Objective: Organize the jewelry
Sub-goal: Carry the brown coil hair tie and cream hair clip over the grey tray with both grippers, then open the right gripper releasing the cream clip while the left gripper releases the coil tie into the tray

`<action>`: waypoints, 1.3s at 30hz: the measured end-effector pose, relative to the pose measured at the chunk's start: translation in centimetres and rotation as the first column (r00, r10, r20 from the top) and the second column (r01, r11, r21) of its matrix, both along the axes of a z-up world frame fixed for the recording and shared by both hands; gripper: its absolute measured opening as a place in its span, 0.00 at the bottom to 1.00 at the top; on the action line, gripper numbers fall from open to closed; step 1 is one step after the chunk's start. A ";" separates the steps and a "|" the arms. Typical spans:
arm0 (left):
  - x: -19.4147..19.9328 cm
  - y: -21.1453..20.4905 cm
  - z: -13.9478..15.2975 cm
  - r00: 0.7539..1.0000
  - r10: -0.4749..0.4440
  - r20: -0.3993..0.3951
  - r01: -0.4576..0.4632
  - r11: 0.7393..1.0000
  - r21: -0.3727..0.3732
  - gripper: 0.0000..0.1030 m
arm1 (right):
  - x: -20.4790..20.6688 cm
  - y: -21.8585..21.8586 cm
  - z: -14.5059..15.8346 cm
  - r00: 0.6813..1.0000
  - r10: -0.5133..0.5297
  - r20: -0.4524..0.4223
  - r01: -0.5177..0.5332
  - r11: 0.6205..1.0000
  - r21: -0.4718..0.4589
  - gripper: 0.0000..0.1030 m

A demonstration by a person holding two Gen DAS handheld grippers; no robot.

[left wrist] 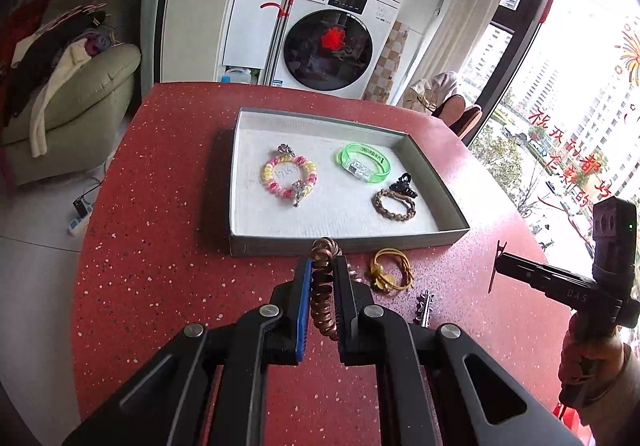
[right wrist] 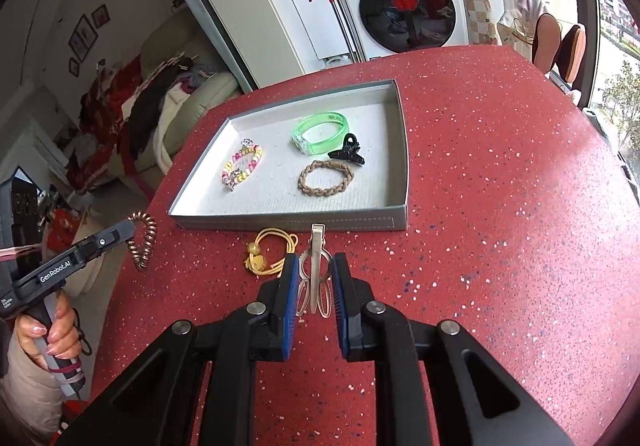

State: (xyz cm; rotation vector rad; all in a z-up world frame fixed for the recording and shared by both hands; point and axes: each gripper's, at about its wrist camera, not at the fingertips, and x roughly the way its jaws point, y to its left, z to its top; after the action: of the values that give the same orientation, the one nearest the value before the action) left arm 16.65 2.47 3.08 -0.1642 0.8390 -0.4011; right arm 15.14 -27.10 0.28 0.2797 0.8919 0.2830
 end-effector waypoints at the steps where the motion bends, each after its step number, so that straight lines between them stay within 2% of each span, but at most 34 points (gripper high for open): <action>1: 0.5 -0.2 0.3 1.000 0.000 0.006 0.000 1.000 0.002 0.29 | 0.5 0.1 0.3 1.000 0.002 0.005 -0.002 1.000 -0.003 0.18; 9: 4.5 -2.2 1.6 0.999 -0.010 0.033 0.008 0.999 0.043 0.29 | 4.9 1.2 1.1 1.000 0.010 0.008 -0.010 1.000 -0.011 0.18; 14: 7.2 -3.6 1.7 0.999 -0.016 0.028 0.015 0.998 0.058 0.29 | 7.8 1.2 0.9 1.000 0.000 -0.002 0.000 1.000 -0.024 0.18; 19: 10.3 -5.3 1.5 1.000 0.014 0.011 -0.014 0.998 0.056 0.29 | 10.8 0.5 0.5 0.999 -0.040 -0.020 0.039 0.999 -0.029 0.18; 29: 13.6 -8.5 -1.8 1.000 0.025 -0.007 -0.024 0.989 0.147 0.29 | 15.5 -0.7 -2.3 0.992 -0.109 -0.068 0.102 0.990 -0.100 0.18; 33: 13.7 -9.3 -3.0 1.000 0.013 -0.013 -0.011 0.983 0.181 0.29 | 16.2 -0.7 -3.8 0.989 -0.114 -0.090 0.102 0.986 -0.135 0.18; 39: 13.7 -10.2 -4.3 1.000 0.000 -0.017 0.004 0.974 0.228 0.29 | 16.4 -0.7 -4.9 0.988 -0.119 -0.098 0.105 0.985 -0.133 0.18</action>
State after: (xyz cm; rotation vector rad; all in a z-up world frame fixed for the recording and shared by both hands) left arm 30.38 -7.73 -1.18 0.0461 0.8953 -0.3028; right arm 31.56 -27.83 -4.63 0.2267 0.9911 0.1067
